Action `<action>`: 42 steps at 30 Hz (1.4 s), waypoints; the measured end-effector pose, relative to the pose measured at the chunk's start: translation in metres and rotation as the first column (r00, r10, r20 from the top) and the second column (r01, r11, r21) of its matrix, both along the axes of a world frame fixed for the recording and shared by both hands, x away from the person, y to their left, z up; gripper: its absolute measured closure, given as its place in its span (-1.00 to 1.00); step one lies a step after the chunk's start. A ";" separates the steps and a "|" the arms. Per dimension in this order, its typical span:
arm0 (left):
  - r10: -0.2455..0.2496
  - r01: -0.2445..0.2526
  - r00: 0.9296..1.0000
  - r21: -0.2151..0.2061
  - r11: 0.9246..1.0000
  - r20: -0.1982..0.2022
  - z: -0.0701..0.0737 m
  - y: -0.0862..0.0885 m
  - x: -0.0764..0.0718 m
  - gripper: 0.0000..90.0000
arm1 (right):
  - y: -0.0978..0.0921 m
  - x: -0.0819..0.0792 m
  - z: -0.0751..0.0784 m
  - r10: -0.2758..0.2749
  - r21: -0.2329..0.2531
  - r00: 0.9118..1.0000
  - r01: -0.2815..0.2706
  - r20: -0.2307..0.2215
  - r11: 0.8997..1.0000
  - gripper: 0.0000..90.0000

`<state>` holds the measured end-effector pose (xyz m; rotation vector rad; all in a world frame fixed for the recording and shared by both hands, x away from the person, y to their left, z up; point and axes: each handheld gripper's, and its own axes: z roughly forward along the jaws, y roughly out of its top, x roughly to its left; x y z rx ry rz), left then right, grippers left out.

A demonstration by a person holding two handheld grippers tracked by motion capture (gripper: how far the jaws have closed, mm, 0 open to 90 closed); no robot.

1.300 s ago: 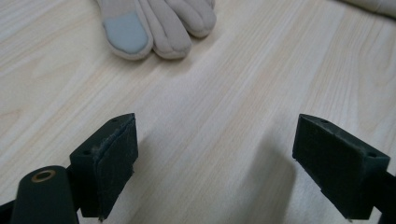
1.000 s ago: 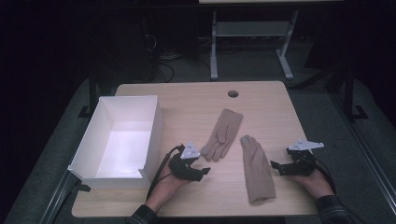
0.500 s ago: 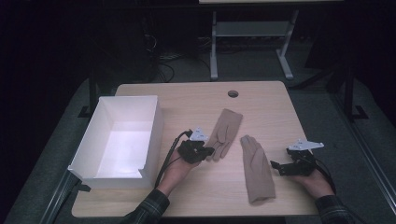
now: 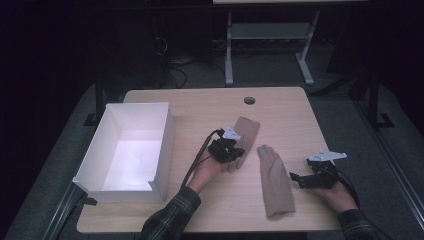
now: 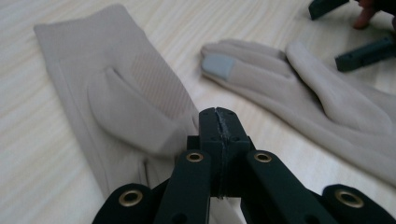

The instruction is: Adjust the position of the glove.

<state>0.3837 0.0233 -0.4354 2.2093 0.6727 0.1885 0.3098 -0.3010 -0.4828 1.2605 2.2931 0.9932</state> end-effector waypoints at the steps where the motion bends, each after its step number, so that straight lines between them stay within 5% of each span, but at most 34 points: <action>1: 0.000 0.000 1.000 0.007 1.000 0.006 0.000 -0.002 0.004 0.99 | 0.000 0.000 0.000 0.000 0.000 1.000 0.000 0.000 1.000 -0.77; 12: 0.034 -0.031 0.999 0.075 0.997 -0.041 -0.026 -0.019 0.029 0.99 | 0.000 0.000 0.000 0.002 0.000 1.000 -0.002 0.000 1.000 -0.77; 15: 0.045 -0.043 0.998 0.055 0.998 -0.047 -0.028 -0.018 0.029 0.99 | 0.000 0.000 0.000 0.004 0.000 1.000 -0.004 0.001 1.000 -0.77; 23: 0.054 -0.050 0.997 0.070 0.996 -0.055 -0.026 -0.007 0.023 0.99 | 0.000 0.000 0.000 0.004 0.000 1.000 -0.004 0.000 1.000 -0.77; 42: 0.060 -0.050 0.994 0.102 0.993 -0.092 -0.021 0.053 -0.015 0.99 | 0.000 0.000 0.000 0.005 -0.001 1.000 -0.005 -0.001 1.000 -0.77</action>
